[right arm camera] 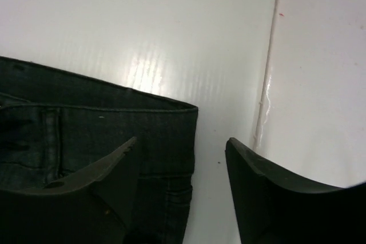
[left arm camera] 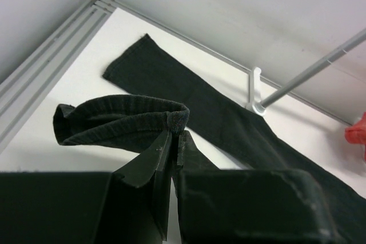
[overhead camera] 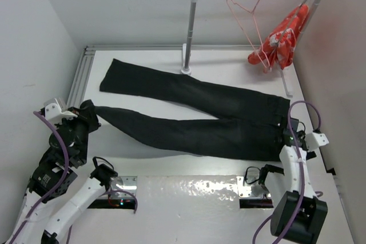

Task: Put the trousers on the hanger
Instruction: Fold the trousers at the center of the board.

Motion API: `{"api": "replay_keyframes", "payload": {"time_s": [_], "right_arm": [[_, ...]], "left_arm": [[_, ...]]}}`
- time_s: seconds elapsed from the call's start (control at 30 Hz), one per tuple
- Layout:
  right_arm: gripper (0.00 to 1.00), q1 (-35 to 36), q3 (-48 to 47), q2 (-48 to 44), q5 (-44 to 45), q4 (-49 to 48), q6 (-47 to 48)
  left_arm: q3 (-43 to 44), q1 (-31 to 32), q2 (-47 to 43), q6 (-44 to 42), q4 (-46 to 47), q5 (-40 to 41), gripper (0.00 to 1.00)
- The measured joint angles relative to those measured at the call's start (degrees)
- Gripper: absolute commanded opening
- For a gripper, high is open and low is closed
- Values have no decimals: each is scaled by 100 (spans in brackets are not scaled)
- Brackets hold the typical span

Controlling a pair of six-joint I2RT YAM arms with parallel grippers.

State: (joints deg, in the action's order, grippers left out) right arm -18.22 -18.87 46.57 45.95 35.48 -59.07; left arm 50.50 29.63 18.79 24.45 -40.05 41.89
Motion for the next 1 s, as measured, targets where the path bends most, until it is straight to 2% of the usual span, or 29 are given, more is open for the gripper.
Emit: {"api": "replay_keyframes", "payload": {"time_s": [0.1,0.27,0.5,0.6,0.63,0.7,0.73,0.87,1.0], "right_arm": [[54,-76,9,-24,-149,144,-111],[54,-750,289,223,-977,-273,-116],[50,-1001,555,380,-1480,-911,-52],[38,-1058,619,476,-1569,-1231,-57],[29,-1058,621,531,-1585,-1346,-48],[17,-1058,636,629,-1637,-1606,-44],[3,-1058,647,638,-1661,-1720,-46],[0,-1058,684,400,-1681,-1773,118],[0,-1054,616,-730,-1639,-1250,450]], "left_arm": [[0,96,0,-2,17,-17,0],[-48,120,0,-2,81,-22,0],[-85,122,0,0,101,-9,0],[-92,122,0,-2,101,31,0],[-92,120,0,0,101,48,0],[-92,122,2,0,101,87,0],[-92,120,7,2,98,111,0],[-92,122,70,4,70,284,0],[116,122,181,26,-190,627,0]]}}
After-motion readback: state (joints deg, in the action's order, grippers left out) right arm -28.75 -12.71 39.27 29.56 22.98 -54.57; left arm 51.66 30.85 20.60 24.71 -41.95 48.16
